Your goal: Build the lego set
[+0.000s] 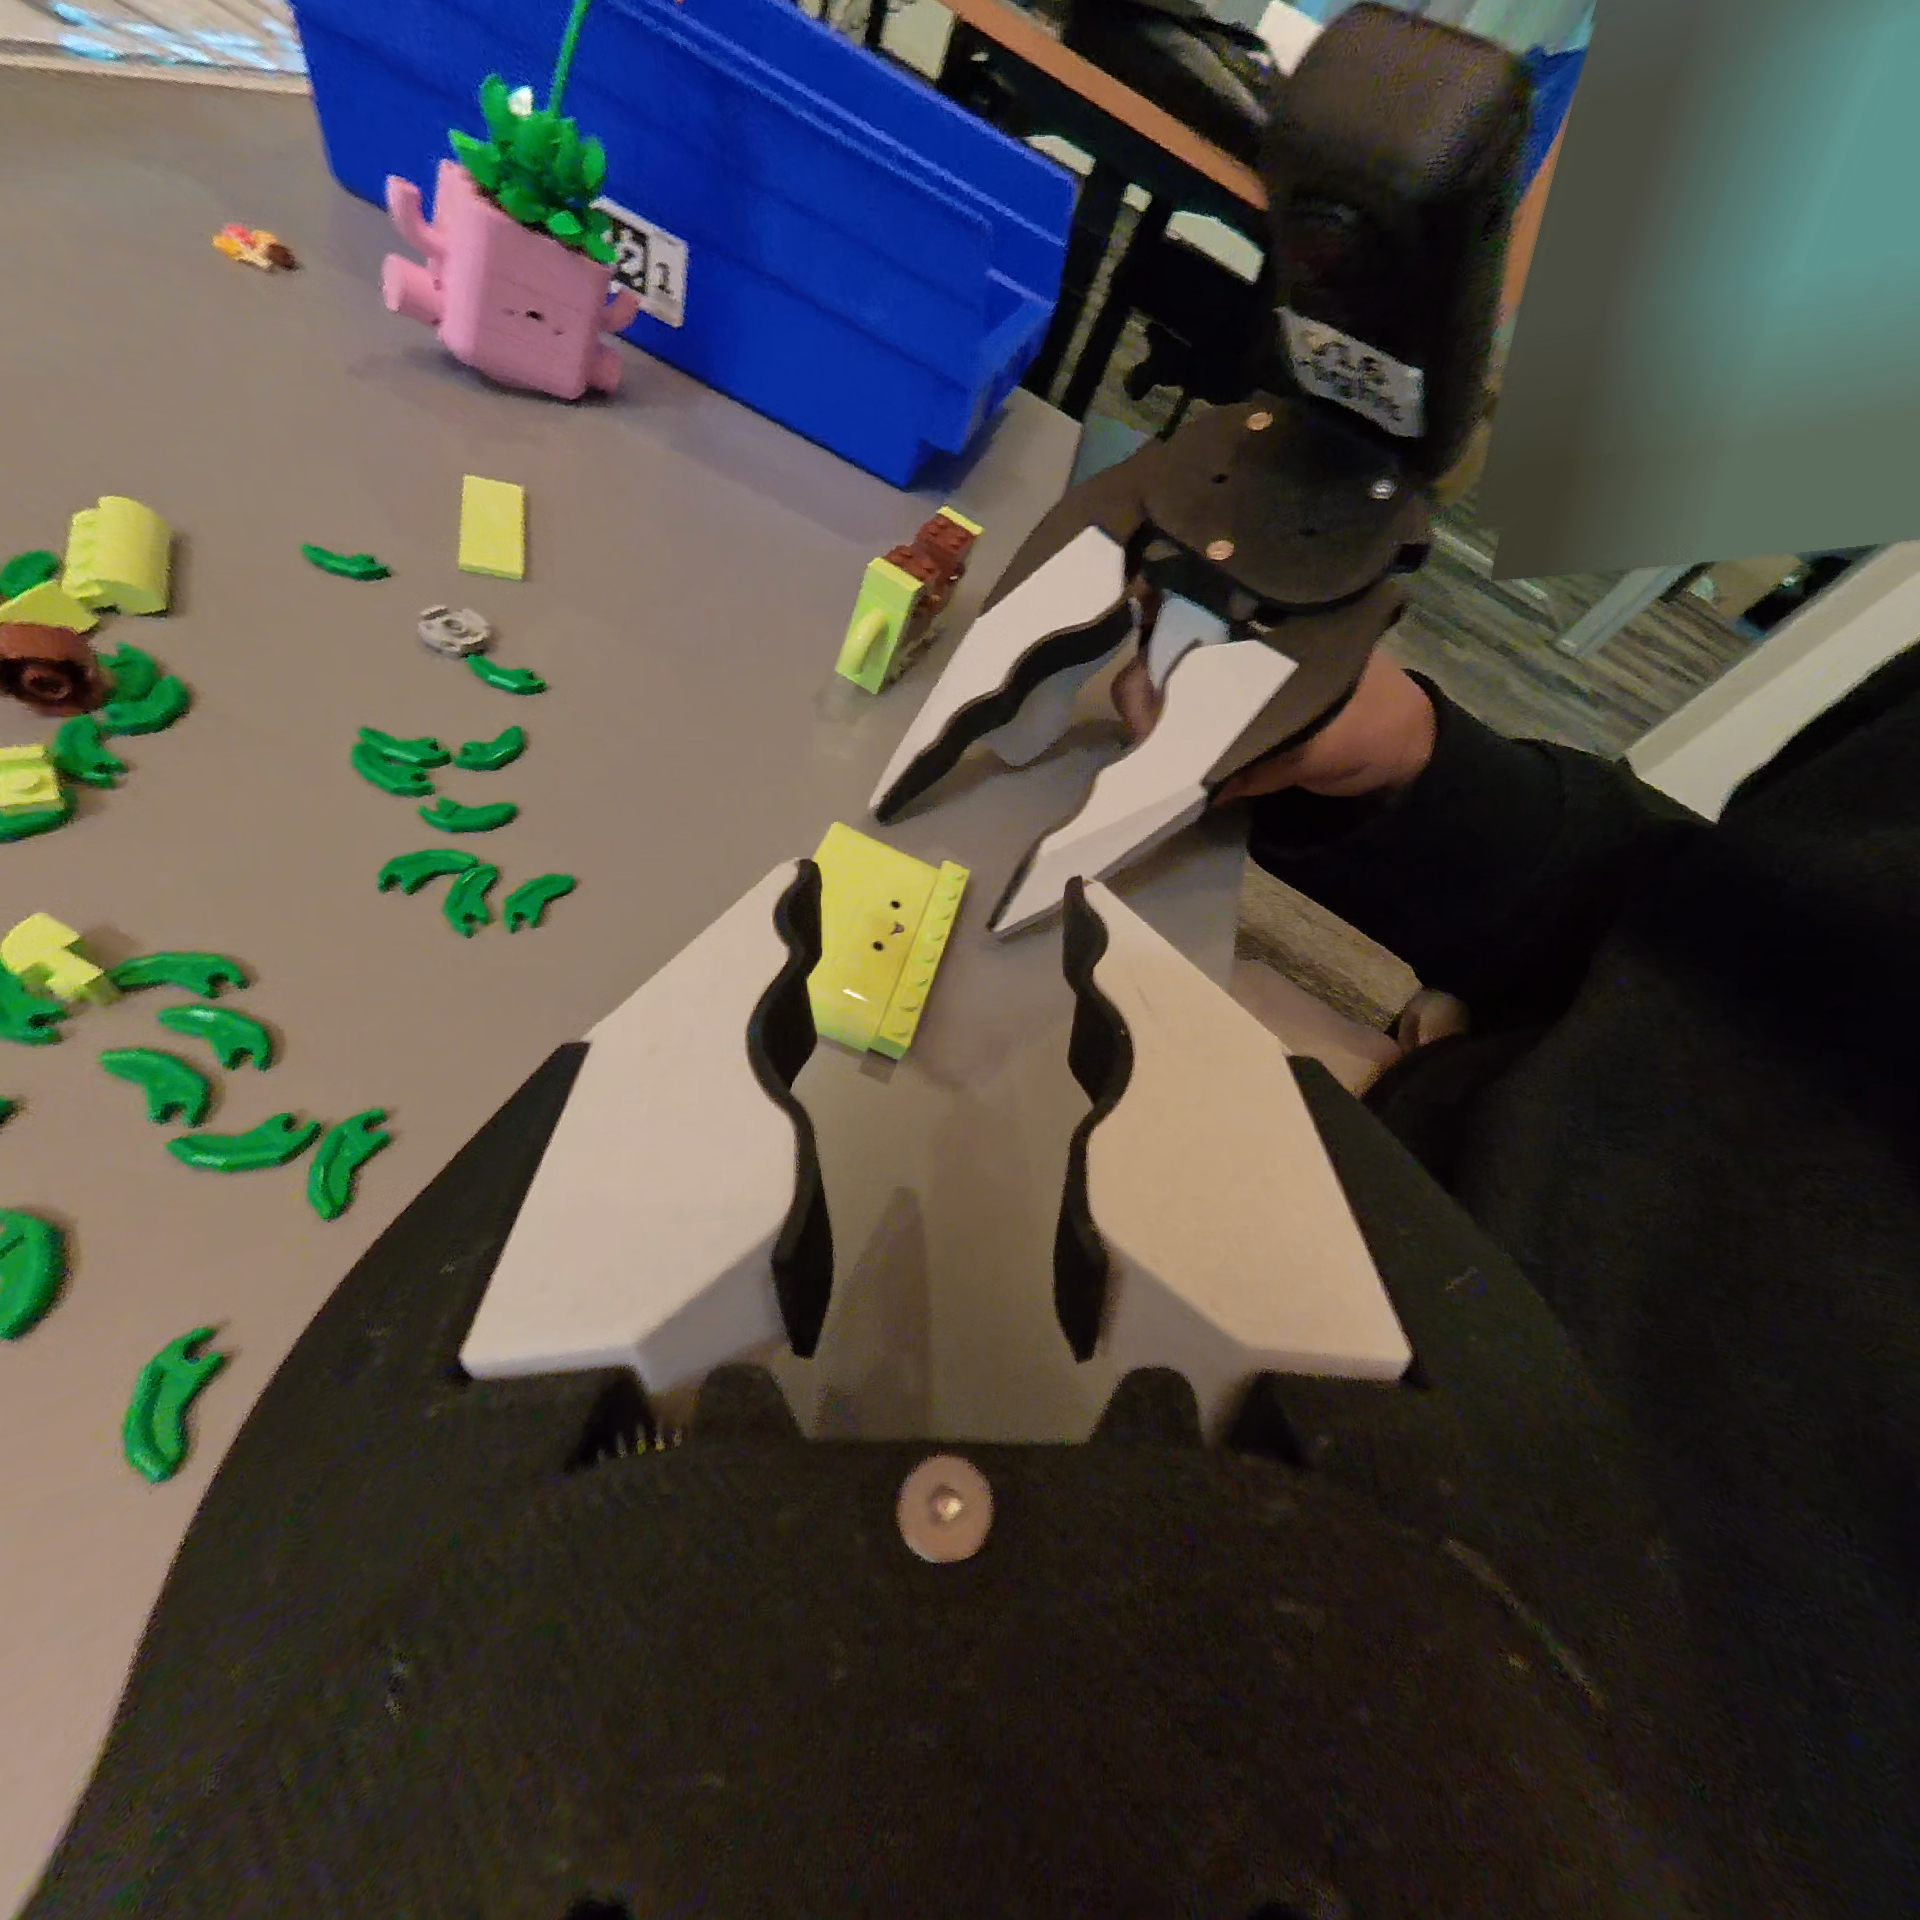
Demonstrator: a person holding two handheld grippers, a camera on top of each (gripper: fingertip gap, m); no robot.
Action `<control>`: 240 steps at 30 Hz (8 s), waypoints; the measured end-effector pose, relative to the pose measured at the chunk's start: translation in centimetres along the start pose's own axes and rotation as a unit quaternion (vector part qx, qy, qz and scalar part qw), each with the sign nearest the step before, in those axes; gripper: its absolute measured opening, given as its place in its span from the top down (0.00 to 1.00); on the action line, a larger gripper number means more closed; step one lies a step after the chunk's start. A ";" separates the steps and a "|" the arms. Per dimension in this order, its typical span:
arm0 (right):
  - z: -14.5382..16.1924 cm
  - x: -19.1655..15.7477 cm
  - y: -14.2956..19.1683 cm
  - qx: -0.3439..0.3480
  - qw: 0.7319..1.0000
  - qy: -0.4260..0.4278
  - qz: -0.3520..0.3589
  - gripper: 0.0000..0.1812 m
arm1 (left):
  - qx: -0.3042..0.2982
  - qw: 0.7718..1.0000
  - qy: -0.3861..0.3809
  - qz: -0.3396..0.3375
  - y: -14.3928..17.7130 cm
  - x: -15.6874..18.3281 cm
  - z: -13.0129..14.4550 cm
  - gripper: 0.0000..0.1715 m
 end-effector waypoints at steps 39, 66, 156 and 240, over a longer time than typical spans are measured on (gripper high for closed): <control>-27.5 10.1 14.2 0.366 0.911 0.061 0.181 1.00 | -0.015 0.885 -0.163 -0.435 -3.9 -21.6 -21.9 0.46; -32.2 32.8 -0.7 0.037 0.957 0.135 0.255 0.99 | -0.007 0.759 -0.221 -0.612 -8.5 -36.5 -25.4 0.37; -42.4 18.4 -8.6 -0.103 0.931 0.348 -0.037 0.81 | 0.157 0.917 -0.051 -0.363 4.7 -30.0 -21.3 1.00; -30.0 6.3 6.1 0.138 0.972 0.168 0.093 0.70 | 0.118 0.922 -0.052 -0.364 4.9 -23.9 -16.4 0.83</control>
Point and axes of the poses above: each gripper's, where its closed fingertips meet, y back along the fingers, z out of its underside, x = y × z across the jaws, the point moved 4 cm from there along y, back along the fingers, and after that the axes turned 9 degrees about -y, right-handed, at the moved point
